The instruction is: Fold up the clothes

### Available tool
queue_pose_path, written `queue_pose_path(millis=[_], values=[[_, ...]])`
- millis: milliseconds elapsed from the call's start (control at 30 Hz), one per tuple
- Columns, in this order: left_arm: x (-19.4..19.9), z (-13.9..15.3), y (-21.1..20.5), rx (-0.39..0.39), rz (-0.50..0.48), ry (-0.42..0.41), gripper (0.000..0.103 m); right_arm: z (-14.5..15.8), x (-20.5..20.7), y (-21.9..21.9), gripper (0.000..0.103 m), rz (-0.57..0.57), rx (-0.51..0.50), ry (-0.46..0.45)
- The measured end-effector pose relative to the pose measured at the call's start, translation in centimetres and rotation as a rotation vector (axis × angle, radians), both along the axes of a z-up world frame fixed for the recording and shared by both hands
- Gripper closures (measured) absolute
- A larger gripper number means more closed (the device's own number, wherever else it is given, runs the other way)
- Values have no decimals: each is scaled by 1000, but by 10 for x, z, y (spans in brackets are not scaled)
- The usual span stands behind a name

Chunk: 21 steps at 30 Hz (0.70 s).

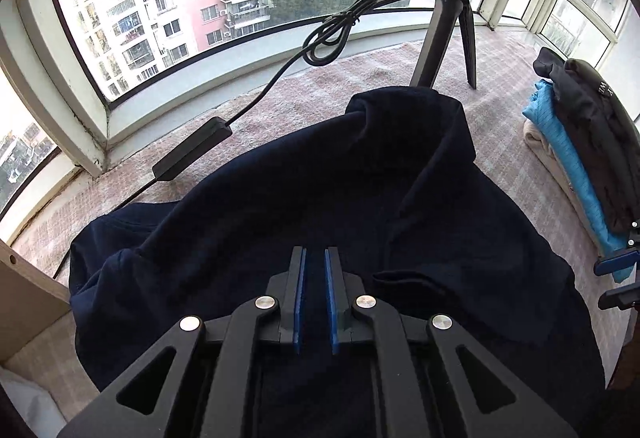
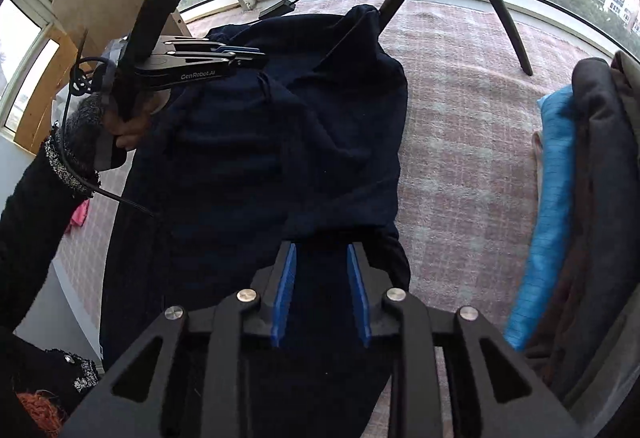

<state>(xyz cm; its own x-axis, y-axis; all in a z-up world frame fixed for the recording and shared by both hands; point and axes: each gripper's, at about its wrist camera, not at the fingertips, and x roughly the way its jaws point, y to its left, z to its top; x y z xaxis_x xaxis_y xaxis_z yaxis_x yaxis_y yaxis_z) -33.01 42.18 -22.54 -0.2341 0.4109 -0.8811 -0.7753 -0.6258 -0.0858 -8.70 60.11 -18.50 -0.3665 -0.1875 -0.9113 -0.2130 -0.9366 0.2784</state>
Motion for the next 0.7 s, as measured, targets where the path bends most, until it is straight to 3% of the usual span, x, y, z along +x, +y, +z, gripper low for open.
queue_pose_path(millis=[100, 267, 467, 500, 567, 700], values=[[4, 5, 17, 27, -41, -2, 90, -11, -3, 14, 72, -90, 60, -22], [20, 4, 68, 24, -170, 12, 80, -28, -15, 10, 70, -22, 99, -41], [16, 4, 106, 9, -226, -12, 80, -40, -12, 13, 67, 0, 100, -50], [15, 2, 112, -5, -235, -21, 81, -41, -11, 15, 67, -4, 96, -47], [15, 0, 119, -24, -254, -23, 100, -43, -9, 18, 68, -10, 87, -41], [9, 19, 123, 36, -225, -8, 102, -50, -9, 23, 68, -15, 78, -16]])
